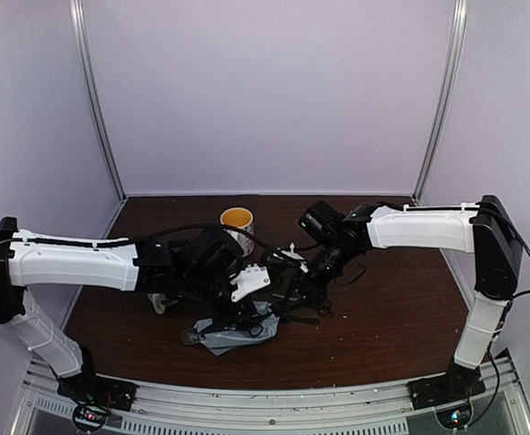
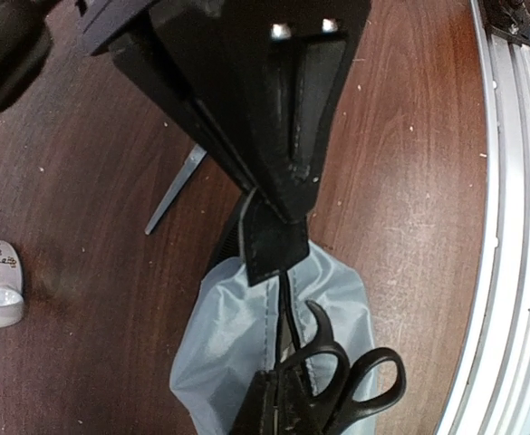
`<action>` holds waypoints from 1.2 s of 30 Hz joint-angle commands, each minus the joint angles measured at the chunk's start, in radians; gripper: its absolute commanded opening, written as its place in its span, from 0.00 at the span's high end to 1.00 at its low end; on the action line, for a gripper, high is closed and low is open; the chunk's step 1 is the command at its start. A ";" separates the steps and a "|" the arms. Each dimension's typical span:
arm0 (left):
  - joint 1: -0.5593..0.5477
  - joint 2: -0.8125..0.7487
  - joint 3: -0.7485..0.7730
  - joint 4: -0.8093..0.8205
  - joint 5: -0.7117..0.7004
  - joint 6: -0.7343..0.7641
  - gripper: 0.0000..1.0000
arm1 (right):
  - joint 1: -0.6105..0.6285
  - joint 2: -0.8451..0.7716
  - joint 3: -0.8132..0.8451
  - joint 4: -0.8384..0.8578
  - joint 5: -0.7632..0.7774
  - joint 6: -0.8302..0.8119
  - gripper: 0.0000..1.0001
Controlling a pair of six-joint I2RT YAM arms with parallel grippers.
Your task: Sort the hair-cutting tools
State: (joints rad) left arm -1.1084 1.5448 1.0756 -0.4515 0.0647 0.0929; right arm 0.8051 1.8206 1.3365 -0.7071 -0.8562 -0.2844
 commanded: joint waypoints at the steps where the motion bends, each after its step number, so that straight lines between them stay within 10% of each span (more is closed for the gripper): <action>1: -0.016 -0.071 0.026 -0.035 -0.059 -0.035 1.00 | -0.005 0.013 0.026 -0.012 -0.021 -0.003 0.96; 7: -0.068 -0.093 0.045 -0.095 -0.263 -0.082 1.00 | -0.018 0.016 0.034 -0.014 -0.066 0.033 0.95; 14: -0.085 -0.094 0.022 -0.056 -0.096 -0.097 0.98 | -0.024 0.017 0.039 -0.016 -0.090 0.052 0.95; 19: -0.117 -0.059 0.011 -0.011 -0.074 -0.100 0.61 | -0.024 0.016 0.041 -0.013 -0.097 0.058 0.94; 36: -0.174 0.126 0.027 -0.014 -0.386 -0.161 0.59 | -0.026 0.007 0.035 -0.014 -0.100 0.056 0.94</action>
State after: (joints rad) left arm -1.2835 1.6302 1.0748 -0.4706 -0.1711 -0.0235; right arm 0.7868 1.8290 1.3514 -0.7174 -0.9279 -0.2314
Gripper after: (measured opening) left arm 0.413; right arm 0.059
